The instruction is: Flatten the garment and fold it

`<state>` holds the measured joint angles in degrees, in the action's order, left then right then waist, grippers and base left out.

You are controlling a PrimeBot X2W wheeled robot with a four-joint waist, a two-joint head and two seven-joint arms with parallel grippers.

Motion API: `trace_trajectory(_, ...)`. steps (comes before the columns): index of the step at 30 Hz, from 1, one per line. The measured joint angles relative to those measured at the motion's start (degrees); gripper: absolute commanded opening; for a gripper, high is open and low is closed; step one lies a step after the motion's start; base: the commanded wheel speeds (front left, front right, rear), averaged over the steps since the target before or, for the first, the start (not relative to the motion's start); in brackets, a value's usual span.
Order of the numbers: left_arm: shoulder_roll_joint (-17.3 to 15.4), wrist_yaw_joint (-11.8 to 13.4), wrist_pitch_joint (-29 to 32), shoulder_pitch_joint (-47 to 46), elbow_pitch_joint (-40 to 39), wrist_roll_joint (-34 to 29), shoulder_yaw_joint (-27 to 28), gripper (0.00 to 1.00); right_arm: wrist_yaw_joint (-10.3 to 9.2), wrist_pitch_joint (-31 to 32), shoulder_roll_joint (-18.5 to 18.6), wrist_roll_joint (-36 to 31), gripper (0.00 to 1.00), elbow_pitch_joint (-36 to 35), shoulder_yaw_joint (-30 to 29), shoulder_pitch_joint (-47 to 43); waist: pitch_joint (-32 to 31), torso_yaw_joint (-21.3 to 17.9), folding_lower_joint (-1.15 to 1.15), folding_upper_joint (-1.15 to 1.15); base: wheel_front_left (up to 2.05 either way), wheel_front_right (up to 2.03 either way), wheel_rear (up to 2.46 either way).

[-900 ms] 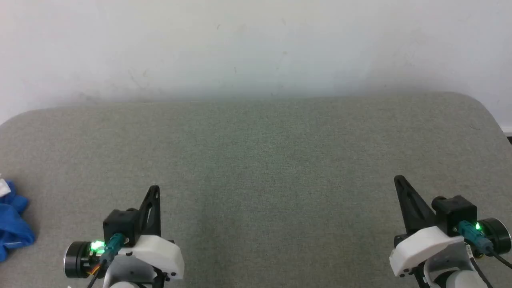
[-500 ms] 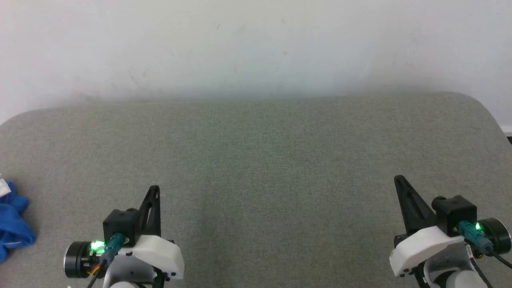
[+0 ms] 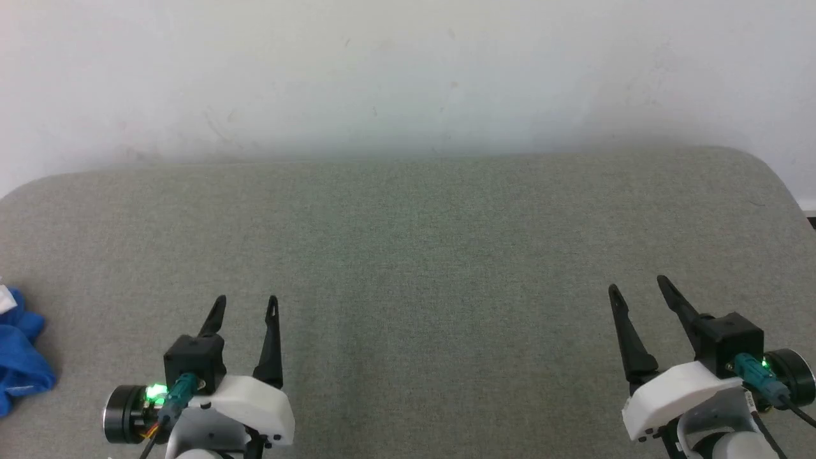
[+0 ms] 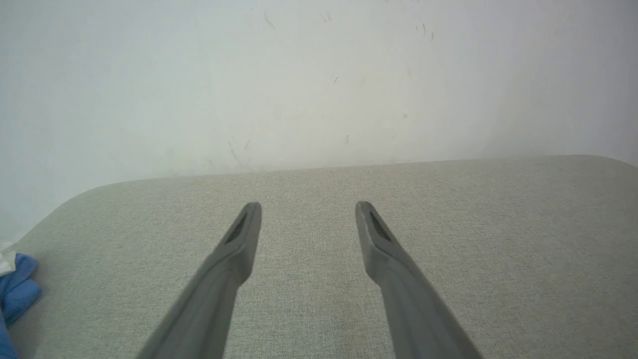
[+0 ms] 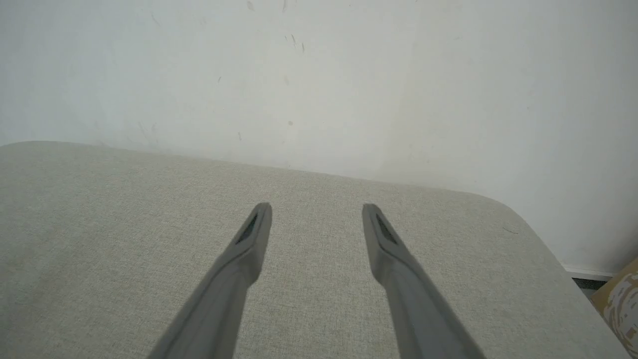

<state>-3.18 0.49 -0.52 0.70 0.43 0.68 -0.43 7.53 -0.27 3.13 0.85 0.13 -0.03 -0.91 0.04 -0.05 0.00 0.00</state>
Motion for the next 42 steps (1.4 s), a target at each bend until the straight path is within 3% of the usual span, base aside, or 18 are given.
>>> trace_trajectory(18,0.0,0.0,-2.1,0.0,0.0,3.3,0.1,1.00,0.00,-2.4,0.0,1.8,1.00,0.3,-0.7,-0.1,0.2,2.7,0.00,0.00,0.00,0.00,0.00)
trace_trajectory(42,0.0,-0.4,-4.9,0.0,-0.5,7.6,2.4,1.00,0.00,-4.4,0.0,0.2,1.00,-1.3,-0.4,-0.2,0.4,12.8,0.00,0.00,0.00,0.00,0.00)
